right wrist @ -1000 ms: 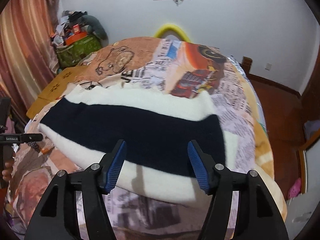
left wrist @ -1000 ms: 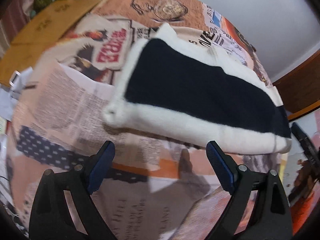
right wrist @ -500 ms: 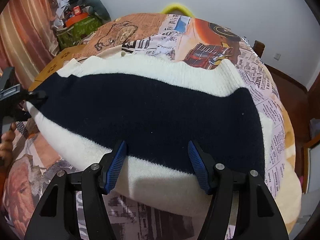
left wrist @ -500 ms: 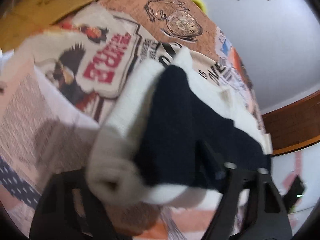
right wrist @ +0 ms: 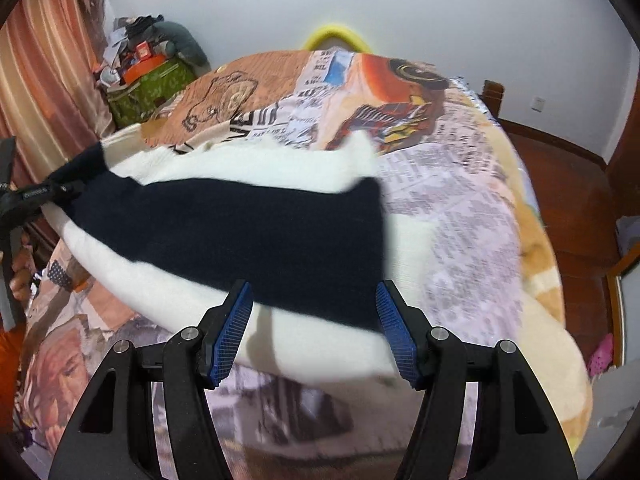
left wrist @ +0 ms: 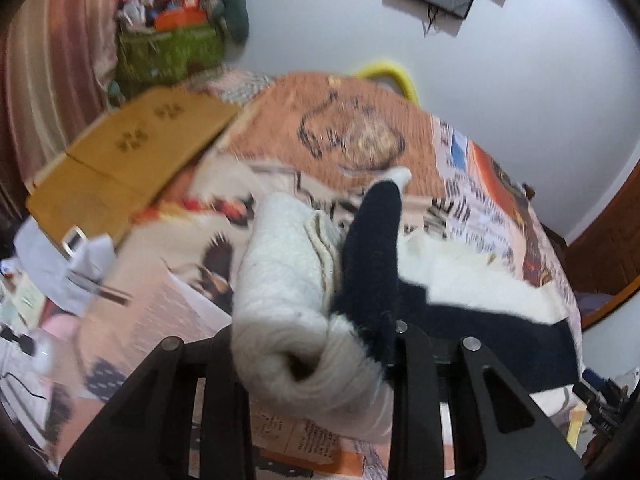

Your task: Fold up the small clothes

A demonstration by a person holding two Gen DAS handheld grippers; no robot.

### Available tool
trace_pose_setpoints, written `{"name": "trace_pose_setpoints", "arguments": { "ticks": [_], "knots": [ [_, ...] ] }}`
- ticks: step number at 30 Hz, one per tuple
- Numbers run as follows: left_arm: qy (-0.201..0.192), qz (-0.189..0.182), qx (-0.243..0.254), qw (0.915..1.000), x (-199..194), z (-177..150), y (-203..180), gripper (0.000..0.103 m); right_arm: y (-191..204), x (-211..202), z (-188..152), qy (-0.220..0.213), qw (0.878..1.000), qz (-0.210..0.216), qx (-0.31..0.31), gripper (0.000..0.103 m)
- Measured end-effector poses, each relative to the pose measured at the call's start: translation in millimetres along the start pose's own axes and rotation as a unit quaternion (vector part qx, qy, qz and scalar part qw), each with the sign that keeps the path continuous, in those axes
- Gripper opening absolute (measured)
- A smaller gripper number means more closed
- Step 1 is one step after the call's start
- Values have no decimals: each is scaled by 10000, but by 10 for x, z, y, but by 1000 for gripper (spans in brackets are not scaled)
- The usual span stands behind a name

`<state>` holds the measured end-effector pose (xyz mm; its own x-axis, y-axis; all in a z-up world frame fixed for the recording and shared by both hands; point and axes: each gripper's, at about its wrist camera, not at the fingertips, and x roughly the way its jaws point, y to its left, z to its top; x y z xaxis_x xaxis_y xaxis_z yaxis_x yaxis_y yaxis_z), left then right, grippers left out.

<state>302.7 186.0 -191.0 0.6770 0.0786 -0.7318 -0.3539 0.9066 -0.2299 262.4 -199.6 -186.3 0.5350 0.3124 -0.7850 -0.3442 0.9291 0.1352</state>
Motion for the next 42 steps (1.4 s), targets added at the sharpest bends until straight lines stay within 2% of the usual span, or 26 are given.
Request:
{"name": "trace_pose_setpoints", "arguments": {
  "ticks": [4, 7, 12, 16, 21, 25, 29, 34, 38, 42],
  "knots": [
    [-236, -81, 106, 9996, -258, 156, -137, 29, -110, 62, -75, 129, 9998, 21, 141, 60],
    [-297, -275, 274, 9988, -396, 237, -415, 29, -166, 203, -114, 272, 9989, 191, 338, 60],
    [-237, -690, 596, 9955, -487, 381, -1087, 28, -154, 300, -163, 350, 9976, 447, 386, 60],
    [-271, -870, 987, 9909, -518, 468, -1759, 28, -165, 306, -180, 318, 9970, 579, 403, 60],
    [-450, -967, 1543, 9822, -565, 375, -2489, 27, -237, 229, -189, 213, 9961, 706, 489, 60],
    [-303, -1045, 1897, 9758, -428, 151, -2899, 27, -311, 45, -41, -106, 9965, 724, 404, 60],
    [132, -1176, 2097, 9706, -198, -139, -3097, 27, -403, -12, 222, -264, 9959, 792, 342, 60],
    [460, -1283, 2335, 9628, -120, -436, -3176, 27, -426, 153, 624, -265, 9960, 842, 106, 60],
    [562, -1324, 2568, 9557, -128, -604, -3185, 28, -457, 300, 875, -299, 9977, 610, 11, 60],
    [811, -1400, 2648, 9506, -59, -710, -3165, 28, -643, 220, 990, -684, 9968, 329, 251, 60]
  ]
}}
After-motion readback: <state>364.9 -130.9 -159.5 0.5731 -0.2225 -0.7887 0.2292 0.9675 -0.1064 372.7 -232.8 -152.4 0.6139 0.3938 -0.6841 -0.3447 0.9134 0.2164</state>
